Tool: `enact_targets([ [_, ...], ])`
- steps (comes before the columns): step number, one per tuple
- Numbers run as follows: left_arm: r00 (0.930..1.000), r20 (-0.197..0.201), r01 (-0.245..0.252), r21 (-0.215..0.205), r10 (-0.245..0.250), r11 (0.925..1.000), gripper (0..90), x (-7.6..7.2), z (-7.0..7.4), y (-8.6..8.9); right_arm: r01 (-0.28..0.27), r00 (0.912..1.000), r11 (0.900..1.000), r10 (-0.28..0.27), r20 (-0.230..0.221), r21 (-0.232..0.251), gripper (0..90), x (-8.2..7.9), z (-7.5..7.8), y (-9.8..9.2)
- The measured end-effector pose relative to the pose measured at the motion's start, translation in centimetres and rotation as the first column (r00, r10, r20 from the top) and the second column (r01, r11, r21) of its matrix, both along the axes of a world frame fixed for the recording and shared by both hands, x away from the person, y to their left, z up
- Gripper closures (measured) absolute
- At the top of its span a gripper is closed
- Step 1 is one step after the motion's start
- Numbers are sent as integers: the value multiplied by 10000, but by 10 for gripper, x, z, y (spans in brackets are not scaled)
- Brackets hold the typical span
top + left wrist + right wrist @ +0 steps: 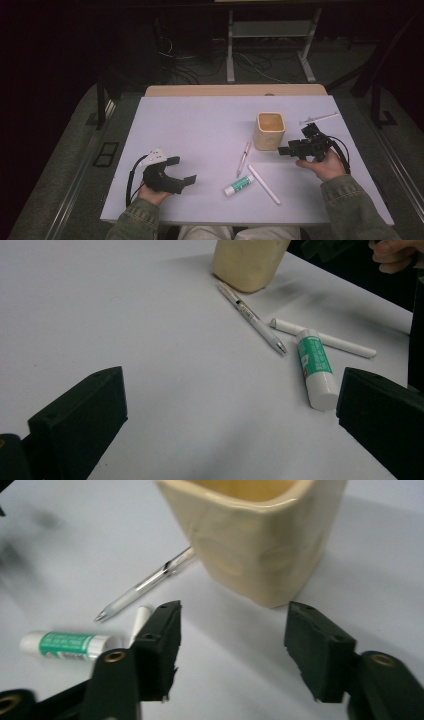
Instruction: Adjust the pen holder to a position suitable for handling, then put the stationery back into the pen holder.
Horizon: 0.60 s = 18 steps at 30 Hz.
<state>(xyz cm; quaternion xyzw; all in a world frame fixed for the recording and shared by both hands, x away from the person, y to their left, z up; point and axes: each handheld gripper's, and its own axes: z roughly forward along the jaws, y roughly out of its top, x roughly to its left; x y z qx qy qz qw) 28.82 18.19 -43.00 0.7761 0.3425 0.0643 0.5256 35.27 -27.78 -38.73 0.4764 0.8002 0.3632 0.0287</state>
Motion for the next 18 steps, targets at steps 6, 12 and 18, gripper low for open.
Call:
enact_targets([
  [6,10000,4,-3,-2,3,10000,0,0,0,0,-482,9988,9988,482,-7,-124,115,-9,6,20],
  [12,10000,26,-10,-18,11,10000,0,-1,0,0,-1430,9895,9895,1425,-247,-207,4,-18,7,42],
  [18,10000,29,20,5,-20,10000,0,0,1,0,-1897,9817,9814,1892,-195,-282,4,-23,8,58],
])
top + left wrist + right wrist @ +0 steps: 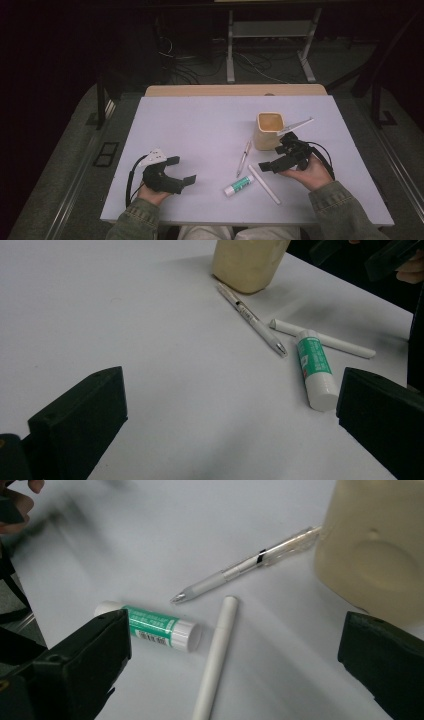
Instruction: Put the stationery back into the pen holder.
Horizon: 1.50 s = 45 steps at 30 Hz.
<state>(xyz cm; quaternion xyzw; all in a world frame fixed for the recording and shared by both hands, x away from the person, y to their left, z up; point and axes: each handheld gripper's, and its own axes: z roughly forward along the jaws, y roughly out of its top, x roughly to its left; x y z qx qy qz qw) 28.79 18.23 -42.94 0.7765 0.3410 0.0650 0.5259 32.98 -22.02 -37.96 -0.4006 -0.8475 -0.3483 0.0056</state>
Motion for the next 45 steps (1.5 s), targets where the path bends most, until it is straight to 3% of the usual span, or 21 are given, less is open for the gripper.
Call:
enact_targets([
  [16,10000,17,-8,-22,8,10000,0,0,0,0,-924,9955,9940,910,-254,-583,4,-3,-15,29],
  [22,10000,25,6,-11,-6,10000,0,0,0,0,-973,9946,9914,936,-454,-878,12,0,-21,34],
  [24,10000,19,13,-8,-13,10000,0,0,0,0,-974,9942,9917,931,-543,-838,127,2,-22,34],
  [27,10000,20,2,-14,-2,10000,0,0,0,0,-870,9941,9915,801,-730,-969,183,5,-25,34],
  [28,10000,15,0,-7,0,10000,0,0,0,0,-799,9946,9911,722,-749,-1060,253,6,-26,34],
  [45,10000,20,4,-1,-4,10000,0,0,0,0,-658,9945,9839,511,-910,-1665,554,13,-36,41],
])
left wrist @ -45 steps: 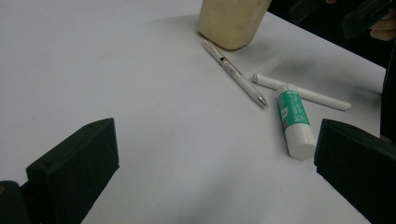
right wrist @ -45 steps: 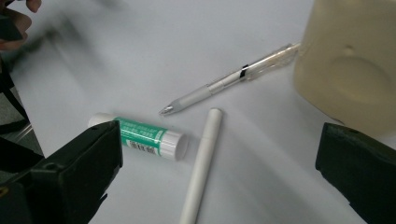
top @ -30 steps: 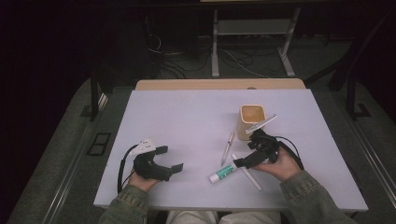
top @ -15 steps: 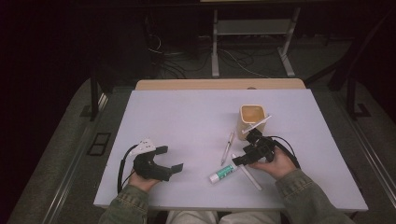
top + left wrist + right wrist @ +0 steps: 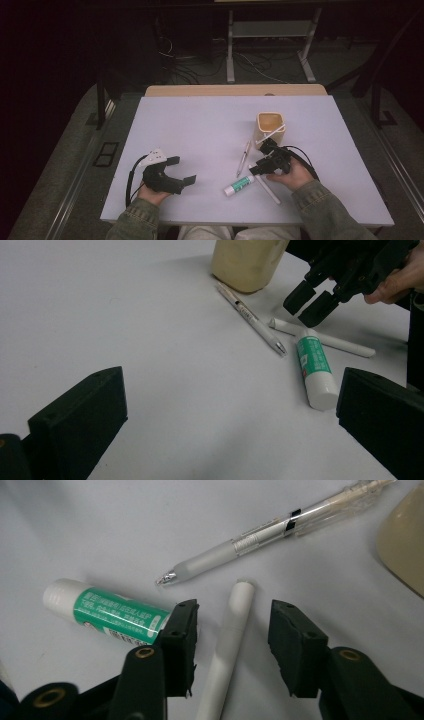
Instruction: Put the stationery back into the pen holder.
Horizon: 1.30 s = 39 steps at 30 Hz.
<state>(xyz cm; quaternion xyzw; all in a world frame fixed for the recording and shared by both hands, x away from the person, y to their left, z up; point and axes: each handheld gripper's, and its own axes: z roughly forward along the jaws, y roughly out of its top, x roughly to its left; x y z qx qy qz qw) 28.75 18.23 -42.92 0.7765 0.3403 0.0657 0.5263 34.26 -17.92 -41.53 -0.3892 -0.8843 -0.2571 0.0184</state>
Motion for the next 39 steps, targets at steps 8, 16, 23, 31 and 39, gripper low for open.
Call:
enact_targets([
  [8,10000,23,6,11,-6,10000,0,0,0,0,-93,9999,9985,91,-46,-531,660,-1,-4,8],
  [16,10000,20,11,0,-11,10000,0,0,0,0,-198,9997,9929,184,-131,-1170,721,-4,-9,12],
  [23,10000,26,13,-2,-13,10000,0,0,0,0,-137,9999,9907,125,-96,-1352,762,-5,-10,13],
  [31,10000,23,-5,-19,5,10000,0,0,0,0,-129,9997,9884,95,-231,-1510,775,-3,-9,15],
  [39,10000,23,10,0,-10,10000,0,0,0,0,-222,9988,9911,162,-467,-1311,777,-2,-9,12],
])
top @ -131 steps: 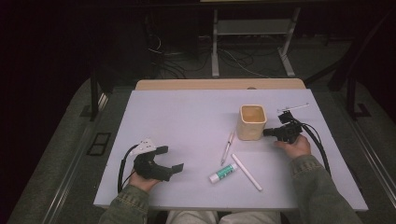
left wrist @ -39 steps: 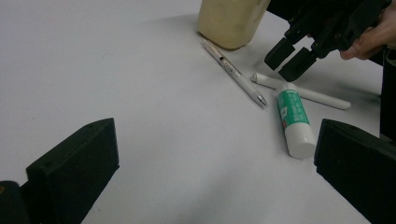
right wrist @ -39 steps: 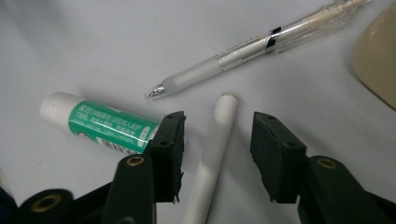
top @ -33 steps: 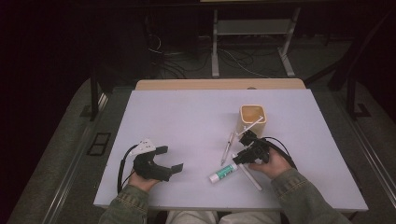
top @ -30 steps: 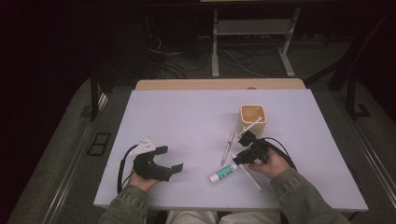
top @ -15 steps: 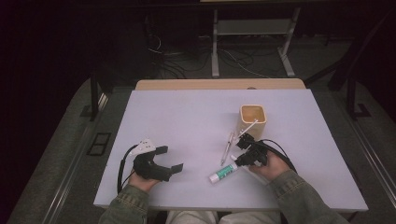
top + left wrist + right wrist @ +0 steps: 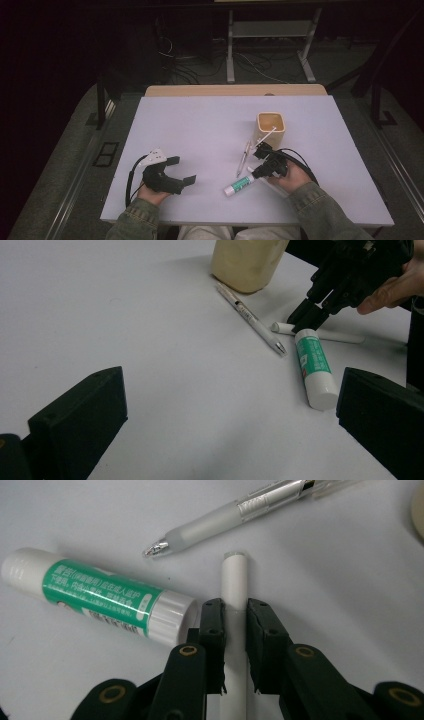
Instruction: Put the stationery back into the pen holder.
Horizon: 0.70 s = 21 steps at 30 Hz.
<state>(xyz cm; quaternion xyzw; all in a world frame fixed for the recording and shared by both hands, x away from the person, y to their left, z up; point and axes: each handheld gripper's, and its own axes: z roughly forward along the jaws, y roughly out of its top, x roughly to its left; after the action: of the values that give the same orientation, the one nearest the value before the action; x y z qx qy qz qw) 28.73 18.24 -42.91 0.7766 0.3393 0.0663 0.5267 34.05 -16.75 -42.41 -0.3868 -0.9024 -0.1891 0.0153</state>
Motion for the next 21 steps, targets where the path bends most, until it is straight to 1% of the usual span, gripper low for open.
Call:
enact_targets([
  [2,10000,-6,-1,-3,1,10000,0,0,0,0,47,9998,9999,-45,-184,99,778,1,0,-2],
  [5,10000,1,9,8,-9,10000,0,0,0,0,182,9994,9996,-176,-297,200,778,2,0,-6],
  [12,10000,-9,0,-7,0,10000,0,0,0,0,235,9996,9972,-222,-182,716,779,-2,6,-16],
  [14,10000,-12,0,9,0,10000,0,0,0,0,317,9995,9953,-312,-75,913,779,-3,8,-19],
  [18,10000,-13,14,13,-14,10000,0,0,0,0,447,9989,9899,-465,99,1346,779,-4,14,-28],
  [19,10000,-17,15,12,-15,10000,0,0,0,0,492,9987,9881,-506,58,1459,779,-5,16,-30],
  [21,10000,-24,16,11,-16,10000,0,0,0,0,555,9981,9837,-591,160,1708,779,-6,20,-35],
])
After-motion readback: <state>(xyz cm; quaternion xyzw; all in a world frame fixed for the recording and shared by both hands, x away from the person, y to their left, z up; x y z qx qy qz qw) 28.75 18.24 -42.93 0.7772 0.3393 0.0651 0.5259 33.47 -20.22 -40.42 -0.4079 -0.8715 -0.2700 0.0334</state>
